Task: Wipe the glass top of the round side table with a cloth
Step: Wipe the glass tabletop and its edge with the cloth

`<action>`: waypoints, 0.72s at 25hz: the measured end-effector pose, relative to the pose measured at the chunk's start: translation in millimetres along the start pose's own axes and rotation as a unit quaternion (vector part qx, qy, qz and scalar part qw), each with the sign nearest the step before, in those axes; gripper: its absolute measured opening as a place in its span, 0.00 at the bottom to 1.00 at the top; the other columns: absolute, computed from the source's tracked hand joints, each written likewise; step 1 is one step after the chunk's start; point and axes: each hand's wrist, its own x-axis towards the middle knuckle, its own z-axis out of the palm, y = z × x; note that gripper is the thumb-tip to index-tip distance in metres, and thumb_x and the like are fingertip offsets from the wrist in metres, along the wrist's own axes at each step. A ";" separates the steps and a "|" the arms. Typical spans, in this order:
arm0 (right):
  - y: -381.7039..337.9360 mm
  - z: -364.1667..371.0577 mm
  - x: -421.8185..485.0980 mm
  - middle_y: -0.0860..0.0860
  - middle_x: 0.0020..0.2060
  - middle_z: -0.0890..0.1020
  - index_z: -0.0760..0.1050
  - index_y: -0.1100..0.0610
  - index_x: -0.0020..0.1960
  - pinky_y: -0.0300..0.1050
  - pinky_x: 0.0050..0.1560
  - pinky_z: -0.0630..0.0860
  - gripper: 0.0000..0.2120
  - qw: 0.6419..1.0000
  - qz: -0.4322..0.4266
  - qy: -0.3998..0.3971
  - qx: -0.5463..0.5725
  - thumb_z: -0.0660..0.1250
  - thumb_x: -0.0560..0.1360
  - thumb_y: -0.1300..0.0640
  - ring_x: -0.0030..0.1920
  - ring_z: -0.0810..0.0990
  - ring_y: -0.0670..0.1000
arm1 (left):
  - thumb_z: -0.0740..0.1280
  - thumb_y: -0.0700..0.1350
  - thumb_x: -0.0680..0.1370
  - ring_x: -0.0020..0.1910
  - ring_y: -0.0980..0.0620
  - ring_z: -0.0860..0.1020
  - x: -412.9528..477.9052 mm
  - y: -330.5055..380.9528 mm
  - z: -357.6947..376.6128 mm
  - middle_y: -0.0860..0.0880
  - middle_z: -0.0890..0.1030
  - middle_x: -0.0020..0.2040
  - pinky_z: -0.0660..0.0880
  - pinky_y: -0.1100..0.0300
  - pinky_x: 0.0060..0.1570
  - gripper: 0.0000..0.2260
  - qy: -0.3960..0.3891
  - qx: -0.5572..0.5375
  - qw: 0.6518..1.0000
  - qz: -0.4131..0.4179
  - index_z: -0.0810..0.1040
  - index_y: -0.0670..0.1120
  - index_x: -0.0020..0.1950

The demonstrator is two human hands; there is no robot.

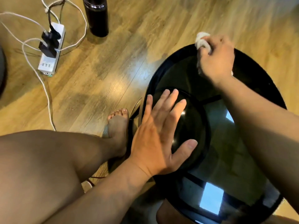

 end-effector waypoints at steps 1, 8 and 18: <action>-16.2 0.5 -14.7 0.58 0.56 0.79 0.79 0.49 0.60 0.56 0.58 0.72 0.20 0.998 -0.057 -0.007 0.015 0.56 0.73 0.49 0.60 0.75 0.62 | 0.55 0.59 0.78 0.79 0.41 0.55 -1.0 -1.3 0.2 0.38 0.60 0.78 0.49 0.34 0.74 0.31 0.001 0.003 1.000 0.001 0.60 0.41 0.74; -44.2 -40.7 -188.8 0.59 0.45 0.81 0.80 0.62 0.46 0.56 0.51 0.75 0.07 0.931 -0.305 -0.163 0.115 0.68 0.73 0.58 0.48 0.77 0.60 | 0.39 0.41 0.78 0.73 0.36 0.63 4.1 30.4 -9.3 0.24 0.69 0.67 0.50 0.48 0.78 0.27 0.079 -0.080 0.994 0.011 0.60 0.27 0.69; 46.6 -87.2 -252.7 0.51 0.57 0.74 0.77 0.48 0.62 0.53 0.48 0.71 0.12 0.821 -0.512 -0.239 0.084 0.63 0.80 0.50 0.53 0.75 0.56 | 0.55 0.59 0.76 0.77 0.44 0.62 -9.8 9.7 -1.3 0.40 0.68 0.75 0.53 0.36 0.74 0.32 0.013 0.015 1.000 0.021 0.66 0.38 0.73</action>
